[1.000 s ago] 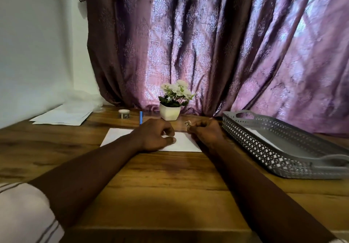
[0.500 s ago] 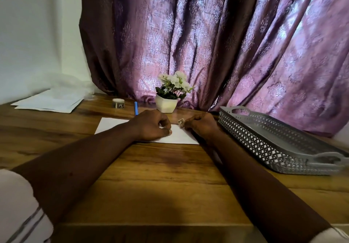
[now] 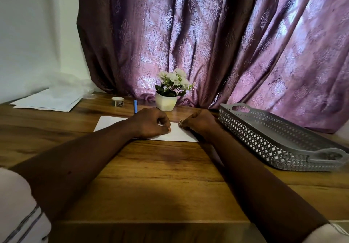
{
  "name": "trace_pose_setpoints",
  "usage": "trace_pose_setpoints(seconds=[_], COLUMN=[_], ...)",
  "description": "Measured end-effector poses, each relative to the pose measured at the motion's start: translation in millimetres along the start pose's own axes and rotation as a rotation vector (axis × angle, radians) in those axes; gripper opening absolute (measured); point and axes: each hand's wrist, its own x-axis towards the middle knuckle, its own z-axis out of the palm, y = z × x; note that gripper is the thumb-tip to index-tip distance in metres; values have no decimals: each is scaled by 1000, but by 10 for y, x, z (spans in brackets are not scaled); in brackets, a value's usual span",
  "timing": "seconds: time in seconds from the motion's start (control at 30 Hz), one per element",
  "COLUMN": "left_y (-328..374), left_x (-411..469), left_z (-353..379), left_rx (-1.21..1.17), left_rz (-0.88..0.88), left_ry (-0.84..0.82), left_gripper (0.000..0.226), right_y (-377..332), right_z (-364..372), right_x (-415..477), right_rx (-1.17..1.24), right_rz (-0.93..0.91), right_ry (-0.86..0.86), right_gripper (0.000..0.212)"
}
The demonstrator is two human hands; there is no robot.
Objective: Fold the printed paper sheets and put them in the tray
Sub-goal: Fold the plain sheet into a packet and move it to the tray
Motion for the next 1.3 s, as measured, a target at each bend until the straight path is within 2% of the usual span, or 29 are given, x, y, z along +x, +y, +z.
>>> trace_pose_setpoints(seconds=[0.13,0.53,0.77,0.93,1.1,1.2,1.3], left_y=[6,5,-7,-26,-44,-49,-46], left_x=[3,2,12,22,31,29,26], left_z=[-1,-6,1,10,20,23,23], left_rx=[-7,-42,-48,-55,-53,-61,-57], left_rz=[-8,-24,-29,-16,-13,-15,-14], left_ry=[-6,-20,-18,-11,-1,2,-1], left_gripper=[17,16,14,12,12,12,14], right_y=[-4,46,4,-21,-3,-9,-28], right_z=[11,18,32,33,-2,-9,-11], right_x=[21,24,11,9,-15,-17,-13], right_rx=[-37,57,-67,-120,-101,-200,-237], right_rz=[-12,-37,-40,-21,-75,-135,-169], right_ry=[5,-22,23,-21,-14,-51,-78], right_gripper=[24,17,22,26,21,8,10])
